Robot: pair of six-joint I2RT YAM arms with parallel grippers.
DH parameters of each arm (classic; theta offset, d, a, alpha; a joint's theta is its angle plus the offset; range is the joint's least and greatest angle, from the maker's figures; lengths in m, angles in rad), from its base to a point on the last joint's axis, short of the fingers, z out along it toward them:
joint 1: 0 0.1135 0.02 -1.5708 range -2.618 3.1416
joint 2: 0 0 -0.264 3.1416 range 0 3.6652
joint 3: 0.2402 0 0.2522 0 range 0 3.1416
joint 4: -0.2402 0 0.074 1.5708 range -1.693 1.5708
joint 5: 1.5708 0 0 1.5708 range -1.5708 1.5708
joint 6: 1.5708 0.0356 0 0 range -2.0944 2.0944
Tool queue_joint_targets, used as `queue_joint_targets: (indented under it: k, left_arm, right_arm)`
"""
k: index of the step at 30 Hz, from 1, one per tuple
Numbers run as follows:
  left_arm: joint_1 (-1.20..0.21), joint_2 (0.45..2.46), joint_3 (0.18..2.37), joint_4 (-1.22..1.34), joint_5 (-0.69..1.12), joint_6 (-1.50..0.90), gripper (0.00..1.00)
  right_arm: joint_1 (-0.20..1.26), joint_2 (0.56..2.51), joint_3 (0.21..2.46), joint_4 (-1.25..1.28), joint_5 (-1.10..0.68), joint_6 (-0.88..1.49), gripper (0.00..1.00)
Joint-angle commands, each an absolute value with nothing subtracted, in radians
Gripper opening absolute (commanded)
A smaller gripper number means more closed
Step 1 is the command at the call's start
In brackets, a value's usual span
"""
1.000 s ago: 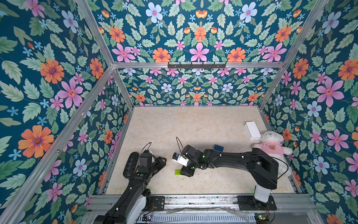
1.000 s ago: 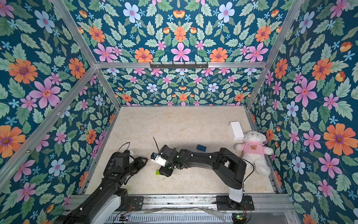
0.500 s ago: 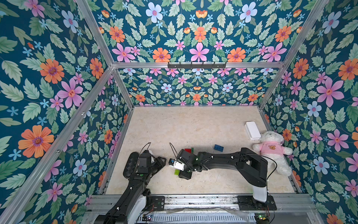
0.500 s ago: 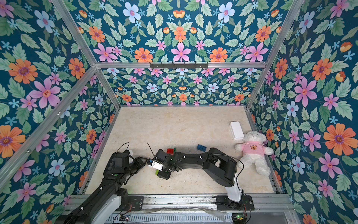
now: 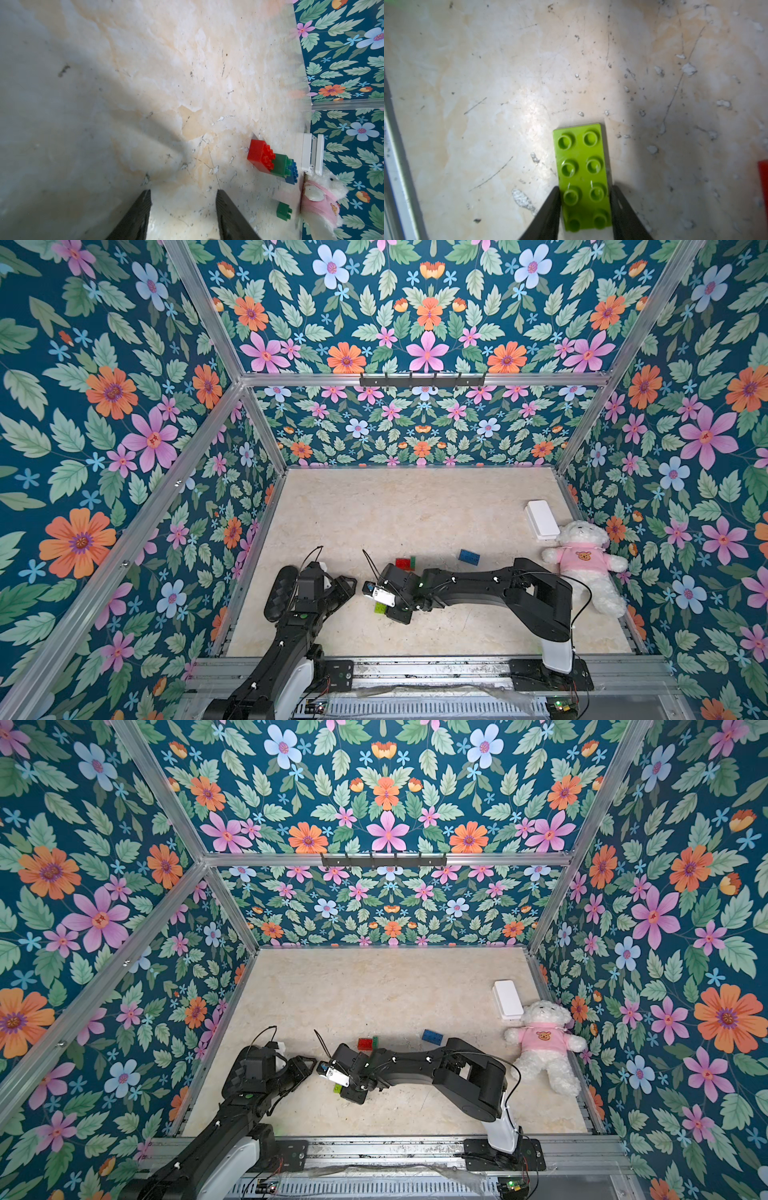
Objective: Assemble the number 5 with lego
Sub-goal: Pick up the lego brick from the center of the board.
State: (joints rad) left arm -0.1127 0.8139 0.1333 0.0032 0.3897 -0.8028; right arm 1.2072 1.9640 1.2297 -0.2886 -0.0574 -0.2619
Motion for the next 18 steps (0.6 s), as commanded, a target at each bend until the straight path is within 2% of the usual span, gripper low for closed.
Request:
queue_joint_targets:
  k: [1, 6, 11, 18]
  left_arm:
    - [-0.111, 0.818, 0.13, -0.025, 0.384, -0.796, 0.54]
    - [-0.111, 0.818, 0.124, -0.015, 0.389, -0.797, 0.54]
    - [-0.111, 0.817, 0.123, -0.008, 0.407, -0.788, 0.54]
    - [-0.121, 0.813, 0.117, 0.057, 0.46, -0.807, 0.54]
  right_arm:
    - [1.215, 1.962, 1.216, -0.316, -0.015, -0.247, 0.38]
    - [1.216, 1.948, 1.194, -0.297, -0.003, -0.229, 0.26]
    - [1.202, 1.897, 1.163, -0.257, 0.0, -0.184, 0.2]
    - [1.123, 1.76, 1.082, -0.195, -0.012, -0.088, 0.18]
